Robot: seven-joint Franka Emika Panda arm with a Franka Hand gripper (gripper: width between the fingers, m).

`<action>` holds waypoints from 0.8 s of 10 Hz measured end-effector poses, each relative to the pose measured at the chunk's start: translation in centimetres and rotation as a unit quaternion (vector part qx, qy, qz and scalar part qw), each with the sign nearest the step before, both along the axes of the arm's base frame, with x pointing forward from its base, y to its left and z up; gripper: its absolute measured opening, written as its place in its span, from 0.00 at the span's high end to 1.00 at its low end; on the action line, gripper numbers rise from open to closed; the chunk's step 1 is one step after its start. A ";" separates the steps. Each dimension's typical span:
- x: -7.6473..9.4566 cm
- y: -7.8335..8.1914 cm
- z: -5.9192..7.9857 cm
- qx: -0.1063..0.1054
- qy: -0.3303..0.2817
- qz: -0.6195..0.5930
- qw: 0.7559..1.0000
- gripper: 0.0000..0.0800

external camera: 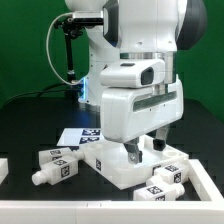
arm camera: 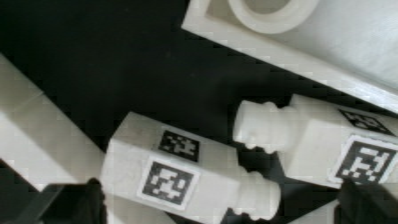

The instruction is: Assemble one leg

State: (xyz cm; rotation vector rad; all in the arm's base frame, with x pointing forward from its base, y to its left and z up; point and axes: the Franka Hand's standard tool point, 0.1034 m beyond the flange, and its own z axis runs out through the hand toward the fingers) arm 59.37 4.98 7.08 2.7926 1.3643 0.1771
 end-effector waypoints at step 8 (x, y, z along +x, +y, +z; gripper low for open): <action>1.9 1.9 1.2 0.042 0.011 -0.242 0.969 0.19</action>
Offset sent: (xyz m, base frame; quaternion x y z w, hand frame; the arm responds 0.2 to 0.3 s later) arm 0.0000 0.0000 0.0000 0.0000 0.0000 0.0000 1.0000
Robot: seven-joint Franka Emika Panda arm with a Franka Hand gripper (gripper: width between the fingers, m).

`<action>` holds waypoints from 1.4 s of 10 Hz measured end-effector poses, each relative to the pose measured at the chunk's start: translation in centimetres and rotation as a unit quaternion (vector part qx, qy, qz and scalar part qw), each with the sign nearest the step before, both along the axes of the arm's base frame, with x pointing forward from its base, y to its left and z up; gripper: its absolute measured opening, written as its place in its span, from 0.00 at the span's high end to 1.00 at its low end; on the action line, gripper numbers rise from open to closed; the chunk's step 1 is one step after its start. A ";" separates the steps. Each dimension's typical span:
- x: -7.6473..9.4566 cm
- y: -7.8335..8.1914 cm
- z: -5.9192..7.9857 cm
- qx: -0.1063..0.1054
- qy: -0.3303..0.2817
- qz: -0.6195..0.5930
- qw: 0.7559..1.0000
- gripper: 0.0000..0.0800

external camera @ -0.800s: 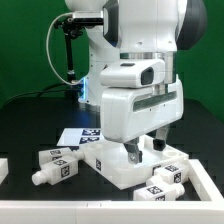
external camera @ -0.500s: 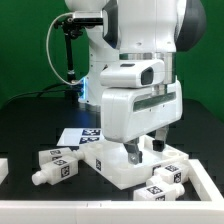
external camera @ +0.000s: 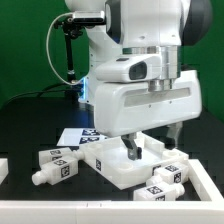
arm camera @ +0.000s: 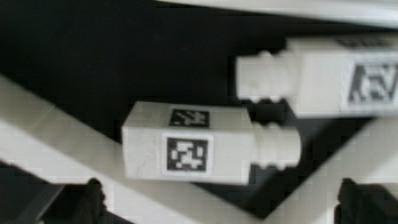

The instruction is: Assemble one leg

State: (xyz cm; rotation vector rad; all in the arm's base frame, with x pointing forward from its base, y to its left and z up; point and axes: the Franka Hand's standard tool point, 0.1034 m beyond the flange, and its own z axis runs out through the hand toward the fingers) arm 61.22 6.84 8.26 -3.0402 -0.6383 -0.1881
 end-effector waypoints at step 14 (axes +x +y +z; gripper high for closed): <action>1.1 1.3 -1.9 0.054 0.016 -0.241 0.969 0.19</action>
Offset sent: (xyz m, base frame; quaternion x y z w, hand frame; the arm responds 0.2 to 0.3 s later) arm 0.0000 0.0000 0.0000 0.0000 0.0000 0.0000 1.0000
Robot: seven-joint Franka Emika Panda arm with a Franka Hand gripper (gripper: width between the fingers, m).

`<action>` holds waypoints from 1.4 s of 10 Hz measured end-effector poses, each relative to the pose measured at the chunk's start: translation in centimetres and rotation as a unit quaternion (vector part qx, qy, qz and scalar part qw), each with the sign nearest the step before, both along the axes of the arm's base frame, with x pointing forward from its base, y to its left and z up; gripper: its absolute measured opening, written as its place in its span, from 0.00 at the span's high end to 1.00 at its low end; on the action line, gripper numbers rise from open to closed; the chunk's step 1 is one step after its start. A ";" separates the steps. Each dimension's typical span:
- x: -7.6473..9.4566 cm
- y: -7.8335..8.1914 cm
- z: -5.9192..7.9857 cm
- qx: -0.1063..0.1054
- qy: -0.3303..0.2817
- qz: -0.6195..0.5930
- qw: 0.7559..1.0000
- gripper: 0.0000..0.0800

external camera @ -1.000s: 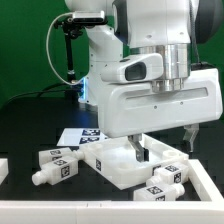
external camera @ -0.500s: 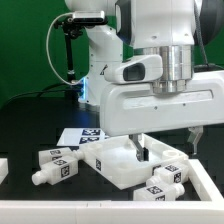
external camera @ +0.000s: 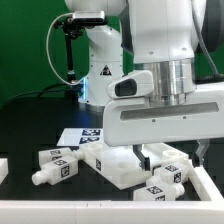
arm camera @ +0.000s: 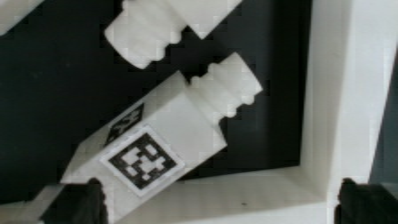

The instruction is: Assemble one leg

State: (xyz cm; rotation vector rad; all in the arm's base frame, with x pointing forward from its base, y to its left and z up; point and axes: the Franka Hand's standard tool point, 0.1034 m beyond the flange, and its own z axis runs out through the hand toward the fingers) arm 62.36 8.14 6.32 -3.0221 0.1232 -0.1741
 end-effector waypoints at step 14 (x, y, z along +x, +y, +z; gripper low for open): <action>-0.1 -1.8 -5.5 0.001 0.039 -0.182 0.983 0.19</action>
Offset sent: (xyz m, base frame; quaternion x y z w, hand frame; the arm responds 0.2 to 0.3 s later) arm 0.0176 -0.0260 -0.0241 -0.1404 -0.0242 0.2489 0.9580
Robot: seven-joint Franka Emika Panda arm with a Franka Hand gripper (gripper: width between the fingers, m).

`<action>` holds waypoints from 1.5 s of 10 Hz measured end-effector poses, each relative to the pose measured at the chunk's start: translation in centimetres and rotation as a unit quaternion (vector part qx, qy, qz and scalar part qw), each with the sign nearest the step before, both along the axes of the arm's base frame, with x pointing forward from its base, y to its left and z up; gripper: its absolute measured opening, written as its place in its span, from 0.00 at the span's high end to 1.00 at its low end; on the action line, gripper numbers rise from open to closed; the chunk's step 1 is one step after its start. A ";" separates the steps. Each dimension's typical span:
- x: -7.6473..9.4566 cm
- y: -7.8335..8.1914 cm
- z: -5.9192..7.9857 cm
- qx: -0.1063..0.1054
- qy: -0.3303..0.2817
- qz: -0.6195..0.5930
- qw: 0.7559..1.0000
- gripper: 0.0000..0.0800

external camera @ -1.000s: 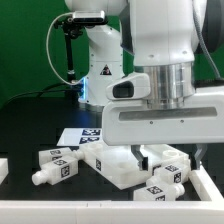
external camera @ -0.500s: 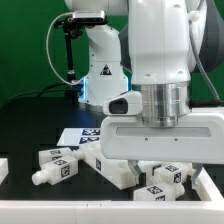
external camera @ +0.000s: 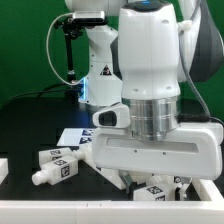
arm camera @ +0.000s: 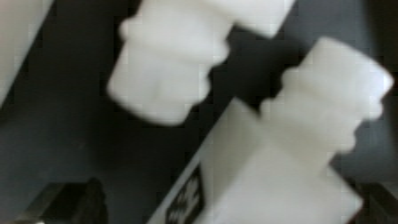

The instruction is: Assemble one leg

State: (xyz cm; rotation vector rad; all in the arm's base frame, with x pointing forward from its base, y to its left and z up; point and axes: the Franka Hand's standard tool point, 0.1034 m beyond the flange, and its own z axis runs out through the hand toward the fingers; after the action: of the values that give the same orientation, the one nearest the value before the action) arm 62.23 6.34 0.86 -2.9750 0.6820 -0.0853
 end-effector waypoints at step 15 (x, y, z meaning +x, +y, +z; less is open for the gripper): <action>-3.9 0.8 7.9 0.008 0.004 0.042 0.999 0.64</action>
Offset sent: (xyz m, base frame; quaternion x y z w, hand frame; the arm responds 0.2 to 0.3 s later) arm 0.0000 0.0000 0.0000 0.0000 0.0000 0.0000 1.0000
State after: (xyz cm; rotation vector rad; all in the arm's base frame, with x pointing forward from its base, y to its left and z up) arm 58.31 7.14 8.78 -2.9859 0.5549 -0.0607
